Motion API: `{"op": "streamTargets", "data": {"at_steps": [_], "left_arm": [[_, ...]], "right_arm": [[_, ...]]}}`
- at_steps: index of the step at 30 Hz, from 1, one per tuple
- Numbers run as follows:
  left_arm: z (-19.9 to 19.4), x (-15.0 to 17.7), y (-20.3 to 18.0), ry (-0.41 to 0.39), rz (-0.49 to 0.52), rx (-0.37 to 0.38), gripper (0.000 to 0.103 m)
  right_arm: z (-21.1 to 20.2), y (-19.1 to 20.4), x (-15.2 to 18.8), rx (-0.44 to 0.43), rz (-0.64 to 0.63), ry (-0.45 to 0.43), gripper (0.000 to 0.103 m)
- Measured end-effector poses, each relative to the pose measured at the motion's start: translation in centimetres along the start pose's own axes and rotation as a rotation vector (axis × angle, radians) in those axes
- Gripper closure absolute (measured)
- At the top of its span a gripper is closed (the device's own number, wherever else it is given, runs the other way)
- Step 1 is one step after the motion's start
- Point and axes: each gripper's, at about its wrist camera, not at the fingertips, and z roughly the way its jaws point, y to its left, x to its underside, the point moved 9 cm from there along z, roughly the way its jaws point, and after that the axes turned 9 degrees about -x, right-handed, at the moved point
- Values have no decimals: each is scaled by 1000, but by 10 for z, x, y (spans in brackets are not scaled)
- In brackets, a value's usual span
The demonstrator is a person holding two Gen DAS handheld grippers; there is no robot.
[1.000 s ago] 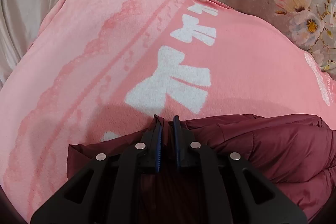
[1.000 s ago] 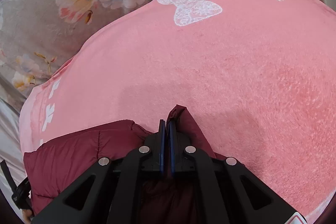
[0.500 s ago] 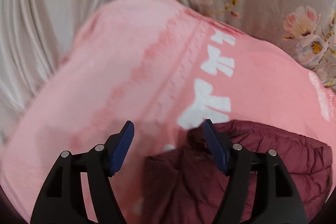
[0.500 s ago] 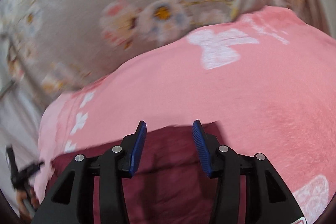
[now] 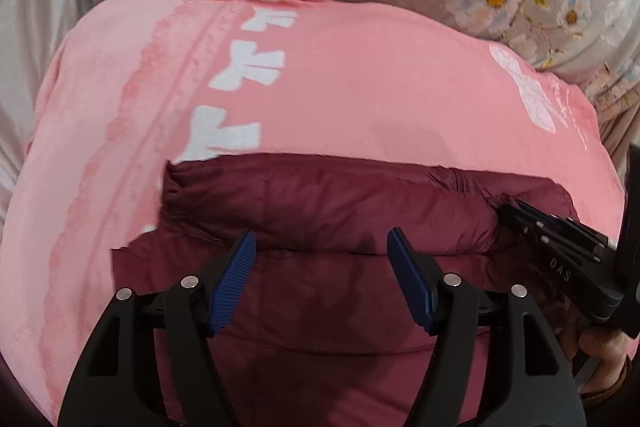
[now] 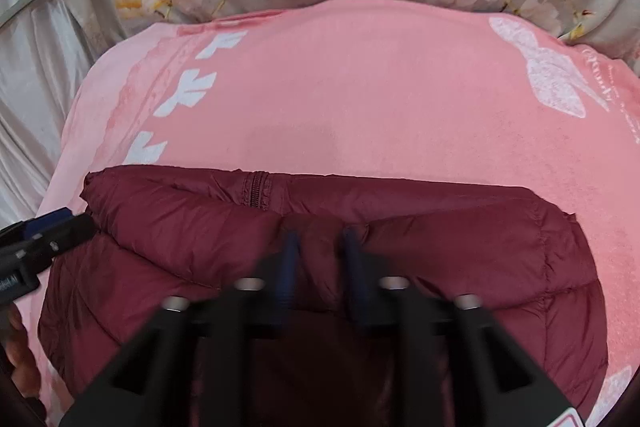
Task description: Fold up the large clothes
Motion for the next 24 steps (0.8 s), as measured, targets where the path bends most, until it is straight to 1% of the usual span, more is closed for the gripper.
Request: {"op": "streamTargets", "data": {"at_steps": [1,3,6,7,9,11,14,17,21,24], "left_arm": [[4,0,-3,7,2,1,37],[12,-3,-13,25,8,9,37],[16,-11,-23,18,18,5,37],[19,-17,-28,12,22,-1,37],[26,-26,-33,9,21,-7,37],[42,-33,-36,15,21,-39,37],[66,-35,-37,19,32,-95,35],[78,-34,-39,12,35,-101,34],[91,-33,-41,-11,28,-100,31],[94,-33,-43,-38,26,-115,29]], "right_arm": [[2,1,-1,-14,2,8,100],[-2,3,-5,-11,-21,-8,101],[-21,14,-29,-23,-49,-92,101],[-24,15,-36,-28,-49,-105,101],[-20,14,-46,-23,-47,-112,101],[-7,8,-50,-10,-36,-96,101],[20,-3,-41,-6,-4,-46,101],[40,-14,-29,-20,36,-13,101],[51,-21,-21,-46,75,-5,101],[53,-20,-17,-32,60,-23,101]]}}
